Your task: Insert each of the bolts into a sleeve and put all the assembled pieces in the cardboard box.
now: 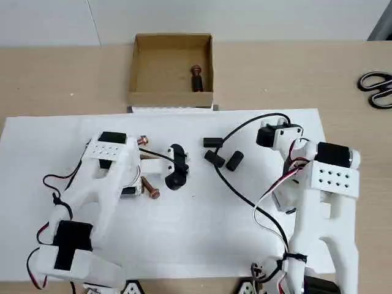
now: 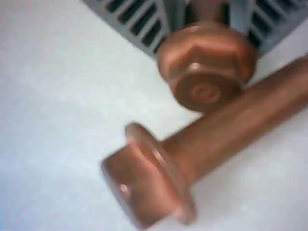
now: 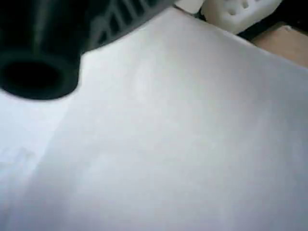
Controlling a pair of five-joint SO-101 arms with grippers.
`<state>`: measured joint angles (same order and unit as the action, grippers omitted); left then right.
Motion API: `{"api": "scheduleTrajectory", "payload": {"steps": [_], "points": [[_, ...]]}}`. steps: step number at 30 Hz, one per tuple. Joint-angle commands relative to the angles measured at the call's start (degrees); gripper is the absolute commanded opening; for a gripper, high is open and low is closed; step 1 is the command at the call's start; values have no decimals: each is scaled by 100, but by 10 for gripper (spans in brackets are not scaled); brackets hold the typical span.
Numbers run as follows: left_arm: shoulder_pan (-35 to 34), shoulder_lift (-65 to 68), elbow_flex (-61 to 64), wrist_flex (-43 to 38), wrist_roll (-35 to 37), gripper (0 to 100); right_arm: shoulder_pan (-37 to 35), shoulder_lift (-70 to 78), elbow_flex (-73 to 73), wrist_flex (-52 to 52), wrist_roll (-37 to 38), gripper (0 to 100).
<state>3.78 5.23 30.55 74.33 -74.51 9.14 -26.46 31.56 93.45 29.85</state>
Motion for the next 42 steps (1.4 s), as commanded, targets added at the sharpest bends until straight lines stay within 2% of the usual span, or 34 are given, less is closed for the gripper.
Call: {"api": "scheduleTrajectory", "payload": {"steps": [1, 6, 14, 20, 23, 26, 29, 35, 38, 42], "points": [[202, 62, -154, 18, 0, 6, 31, -207, -26, 57, 62, 4], [308, -905, -664, 993, 220, 6, 31, -215, -62, 57, 62, 4], [633, -2602, -857, 1846, 932, 6, 22, -312, -510, 330, 26, 4], [615, -3051, -892, 1873, 1952, 6, -92, -936, -774, 435, 35, 4], [615, -3253, -901, 1846, 2866, 6, -233, -1209, -774, 558, 9, 4], [651, -3560, -1112, 1837, 3956, 6, -286, -1464, -774, 558, -360, 4], [659, -3895, -1587, 1873, 4545, 6, -444, -1675, -765, 558, -677, 4], [624, -4422, -1587, 1284, 4765, 6, -1042, -2378, -255, 251, -1046, 4], [615, -4853, -1385, 545, 5064, 6, -1437, -3002, 105, -251, -1354, 4], [668, -5644, -470, -457, 5776, 6, -1956, -3908, 791, -963, -1987, 3]]}}
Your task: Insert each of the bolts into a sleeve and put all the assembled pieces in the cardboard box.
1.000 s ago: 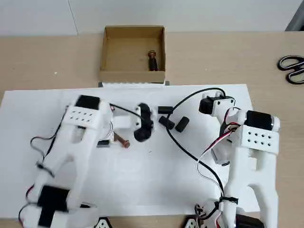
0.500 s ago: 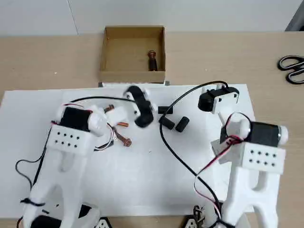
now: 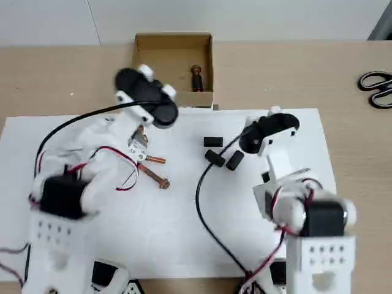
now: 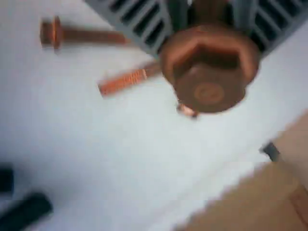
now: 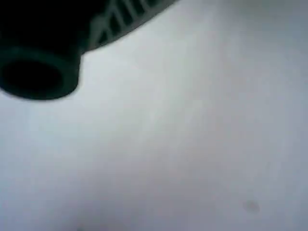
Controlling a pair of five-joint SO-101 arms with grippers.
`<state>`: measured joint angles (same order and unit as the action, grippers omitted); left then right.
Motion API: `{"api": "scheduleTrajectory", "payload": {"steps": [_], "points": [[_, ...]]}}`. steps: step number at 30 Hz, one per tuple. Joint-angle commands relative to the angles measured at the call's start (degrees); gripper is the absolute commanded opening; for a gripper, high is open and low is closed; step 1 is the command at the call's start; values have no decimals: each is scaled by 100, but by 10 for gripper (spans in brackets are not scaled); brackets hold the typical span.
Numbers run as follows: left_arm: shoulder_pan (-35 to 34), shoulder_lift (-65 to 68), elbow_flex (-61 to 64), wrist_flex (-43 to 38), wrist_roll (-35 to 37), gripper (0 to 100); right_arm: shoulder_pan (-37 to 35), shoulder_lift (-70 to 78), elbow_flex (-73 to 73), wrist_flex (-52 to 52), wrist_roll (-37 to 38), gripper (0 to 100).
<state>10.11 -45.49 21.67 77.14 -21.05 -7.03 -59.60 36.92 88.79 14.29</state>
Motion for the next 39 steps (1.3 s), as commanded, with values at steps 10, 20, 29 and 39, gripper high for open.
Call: {"api": "scheduleTrajectory", "payload": {"steps": [10, 20, 29, 39], "points": [[97, -2875, 3160, -2884, 3174, 6, -1305, -1991, 1319, -1305, -1415, 3], [132, -3604, 3846, -3007, 4835, 6, -2642, -2510, 2400, -2202, -1477, 3], [343, -3596, 3846, -3007, 5987, 6, -3442, -2510, 2734, -2501, -1916, 3], [976, -3587, 3846, -2998, 6242, 6, -3618, -2501, 2989, -3020, -1908, 3]]}}
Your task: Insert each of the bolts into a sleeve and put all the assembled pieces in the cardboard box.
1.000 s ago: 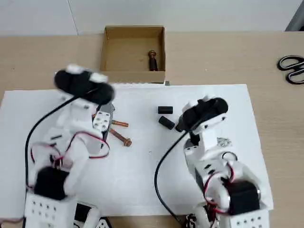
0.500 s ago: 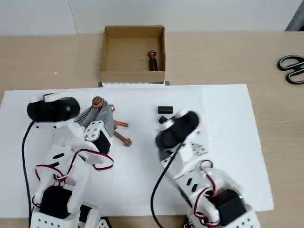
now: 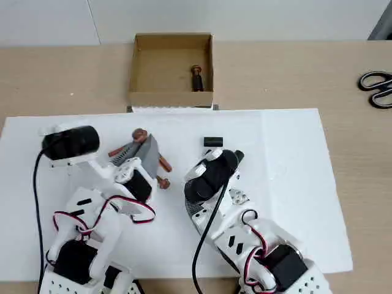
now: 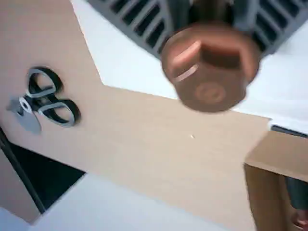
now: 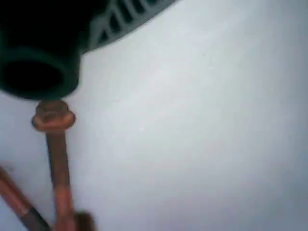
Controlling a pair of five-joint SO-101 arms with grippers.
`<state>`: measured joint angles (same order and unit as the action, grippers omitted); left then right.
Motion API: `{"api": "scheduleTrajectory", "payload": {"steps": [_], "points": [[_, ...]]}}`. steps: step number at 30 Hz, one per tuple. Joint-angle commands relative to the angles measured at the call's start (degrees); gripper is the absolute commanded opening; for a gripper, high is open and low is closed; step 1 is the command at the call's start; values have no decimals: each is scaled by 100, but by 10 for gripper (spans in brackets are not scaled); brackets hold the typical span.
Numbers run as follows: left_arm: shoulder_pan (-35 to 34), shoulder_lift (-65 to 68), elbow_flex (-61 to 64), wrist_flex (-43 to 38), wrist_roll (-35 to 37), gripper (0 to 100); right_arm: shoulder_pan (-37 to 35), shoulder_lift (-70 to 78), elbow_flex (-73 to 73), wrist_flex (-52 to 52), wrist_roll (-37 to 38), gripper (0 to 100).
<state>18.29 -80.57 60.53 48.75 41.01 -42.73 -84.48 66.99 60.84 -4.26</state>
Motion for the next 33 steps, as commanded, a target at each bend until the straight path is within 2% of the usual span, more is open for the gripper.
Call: {"api": "scheduleTrajectory", "payload": {"steps": [1, 24, 33], "points": [[211, -79, -40, -158, 35, 6, -48, -13, 9, -268, -53, 3], [774, -62, 154, -158, 35, 6, -48, -13, 229, -593, -62, 3], [782, 264, 145, -193, 35, 6, -119, -13, 229, -796, -62, 3]]}}
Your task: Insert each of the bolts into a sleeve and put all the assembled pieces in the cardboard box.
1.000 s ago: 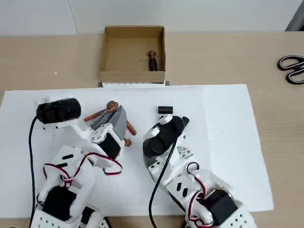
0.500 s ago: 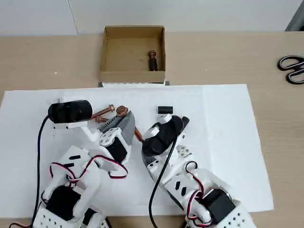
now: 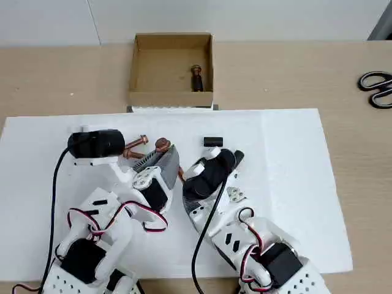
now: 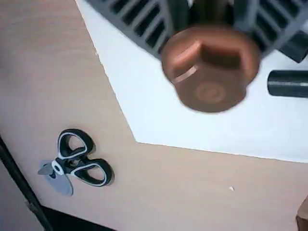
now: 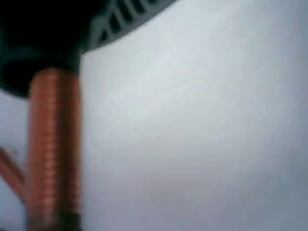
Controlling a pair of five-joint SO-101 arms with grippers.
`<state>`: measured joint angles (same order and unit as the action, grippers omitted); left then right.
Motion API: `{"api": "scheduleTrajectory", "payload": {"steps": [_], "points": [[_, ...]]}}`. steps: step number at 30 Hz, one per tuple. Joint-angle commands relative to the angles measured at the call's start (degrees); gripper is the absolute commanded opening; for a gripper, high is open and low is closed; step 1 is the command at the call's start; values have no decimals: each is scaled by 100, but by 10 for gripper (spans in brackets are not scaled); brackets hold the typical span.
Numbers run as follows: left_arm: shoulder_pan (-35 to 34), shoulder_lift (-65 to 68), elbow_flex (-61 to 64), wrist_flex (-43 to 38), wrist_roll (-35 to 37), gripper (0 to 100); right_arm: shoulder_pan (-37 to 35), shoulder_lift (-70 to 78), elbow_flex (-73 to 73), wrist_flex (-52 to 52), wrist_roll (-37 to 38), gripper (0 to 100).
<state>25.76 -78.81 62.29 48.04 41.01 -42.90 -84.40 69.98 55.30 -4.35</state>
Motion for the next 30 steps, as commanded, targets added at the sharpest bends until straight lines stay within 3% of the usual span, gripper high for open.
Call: {"api": "scheduleTrajectory", "payload": {"steps": [1, 11, 20, 30], "points": [[35, 97, -31, -123, 35, 6, -145, -22, -70, -242, -53, 3], [35, 123, -22, -53, 26, 6, -391, -22, -70, -242, -53, 3], [563, 97, -637, 1345, -378, 6, -382, -75, -105, -259, -44, 3], [668, 97, -716, 1925, -651, 6, -330, -75, -229, -277, -26, 3]]}}
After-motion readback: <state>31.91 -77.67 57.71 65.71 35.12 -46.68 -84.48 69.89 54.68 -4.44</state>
